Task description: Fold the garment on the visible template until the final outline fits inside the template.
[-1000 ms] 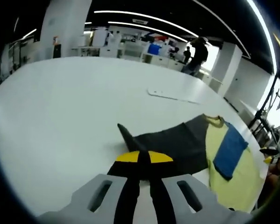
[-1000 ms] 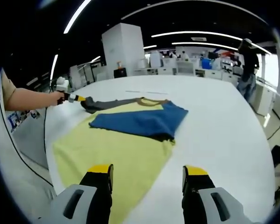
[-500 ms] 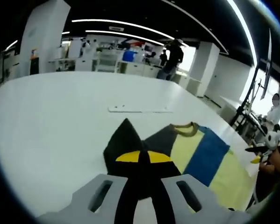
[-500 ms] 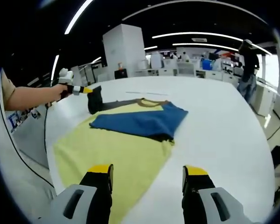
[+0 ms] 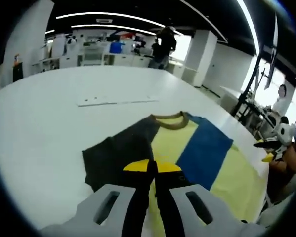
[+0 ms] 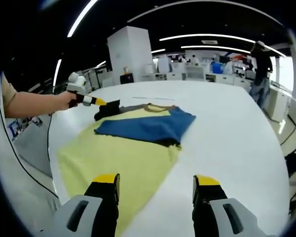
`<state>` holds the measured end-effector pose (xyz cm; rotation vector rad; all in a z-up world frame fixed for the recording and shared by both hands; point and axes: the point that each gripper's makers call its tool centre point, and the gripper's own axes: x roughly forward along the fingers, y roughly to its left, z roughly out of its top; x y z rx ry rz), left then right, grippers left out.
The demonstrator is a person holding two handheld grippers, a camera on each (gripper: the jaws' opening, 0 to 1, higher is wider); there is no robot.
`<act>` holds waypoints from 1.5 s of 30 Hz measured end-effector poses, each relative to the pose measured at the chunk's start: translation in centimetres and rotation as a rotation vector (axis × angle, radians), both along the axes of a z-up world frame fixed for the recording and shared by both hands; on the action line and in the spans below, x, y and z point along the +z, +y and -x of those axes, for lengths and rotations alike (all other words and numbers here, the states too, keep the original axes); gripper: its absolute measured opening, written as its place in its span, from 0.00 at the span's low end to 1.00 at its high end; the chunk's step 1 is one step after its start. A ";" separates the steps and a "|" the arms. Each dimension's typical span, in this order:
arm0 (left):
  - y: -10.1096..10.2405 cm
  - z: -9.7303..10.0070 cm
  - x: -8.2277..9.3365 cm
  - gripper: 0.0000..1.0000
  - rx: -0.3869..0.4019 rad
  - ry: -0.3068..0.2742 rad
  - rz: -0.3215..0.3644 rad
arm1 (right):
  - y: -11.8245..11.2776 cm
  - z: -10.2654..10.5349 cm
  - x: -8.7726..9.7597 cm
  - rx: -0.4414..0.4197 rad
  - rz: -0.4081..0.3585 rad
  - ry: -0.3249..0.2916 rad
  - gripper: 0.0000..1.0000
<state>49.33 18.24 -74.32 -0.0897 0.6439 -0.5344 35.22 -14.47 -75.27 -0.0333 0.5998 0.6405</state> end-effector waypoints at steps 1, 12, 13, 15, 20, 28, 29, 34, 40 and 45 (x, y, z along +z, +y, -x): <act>-0.2 0.1 -0.5 0.00 -0.001 0.012 -0.007 | 0.0 0.0 0.0 0.000 0.001 0.001 0.57; -1.5 1.3 -2.7 0.20 -0.041 0.081 -0.008 | -0.1 0.1 -0.3 0.015 0.009 0.005 0.57; -1.5 1.3 -2.4 0.20 -0.039 0.074 -0.006 | 0.0 0.0 -0.2 0.018 0.010 0.004 0.57; -1.2 1.2 -1.7 0.20 -0.040 0.047 -0.016 | 0.0 0.0 -0.2 0.020 0.006 0.005 0.57; 1.4 0.2 0.3 0.19 0.036 -0.018 -0.017 | 0.1 -0.1 -0.1 0.021 0.005 0.003 0.57; 6.9 0.1 -0.5 0.20 0.178 0.011 -0.028 | 0.3 0.1 0.0 0.023 0.007 0.003 0.57; 7.5 0.2 -0.8 0.21 0.188 0.015 -0.040 | 0.2 0.1 0.0 0.022 0.007 0.003 0.57; 9.2 0.4 -1.9 0.21 0.216 0.039 -0.070 | 0.1 0.4 -0.4 0.020 0.016 0.013 0.57; 8.6 0.4 -2.0 0.23 0.206 0.044 -0.049 | 0.0 0.6 -0.5 0.014 0.019 0.019 0.57; 7.5 0.3 -2.0 0.22 0.187 0.049 -0.041 | 0.0 0.5 -0.4 0.008 0.018 0.017 0.57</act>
